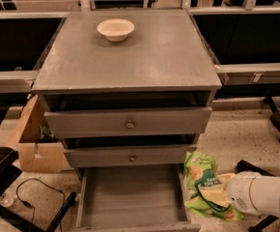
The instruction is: Place green rice chip bag into bottom drawer
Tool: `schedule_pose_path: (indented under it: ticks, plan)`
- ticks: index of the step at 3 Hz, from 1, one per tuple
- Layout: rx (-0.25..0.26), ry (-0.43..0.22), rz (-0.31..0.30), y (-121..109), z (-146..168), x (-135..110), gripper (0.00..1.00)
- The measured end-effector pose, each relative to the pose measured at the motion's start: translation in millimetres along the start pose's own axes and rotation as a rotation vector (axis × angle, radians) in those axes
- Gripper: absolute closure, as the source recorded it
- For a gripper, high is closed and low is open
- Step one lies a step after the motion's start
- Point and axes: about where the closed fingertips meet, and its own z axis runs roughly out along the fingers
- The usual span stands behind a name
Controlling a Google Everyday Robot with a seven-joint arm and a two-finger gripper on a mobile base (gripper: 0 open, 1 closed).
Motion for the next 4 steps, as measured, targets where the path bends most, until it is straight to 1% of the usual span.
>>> schedule_pose_path:
  ticks: [2,3,4]
  plan:
    - [-0.008,-0.001,-0.006,2,6,-3,1.00]
    - [-0.053,0.010,-0.032,6,70,-7,1.00]
    - [-0.112,0.038,-0.010,16,166,12,1.00]
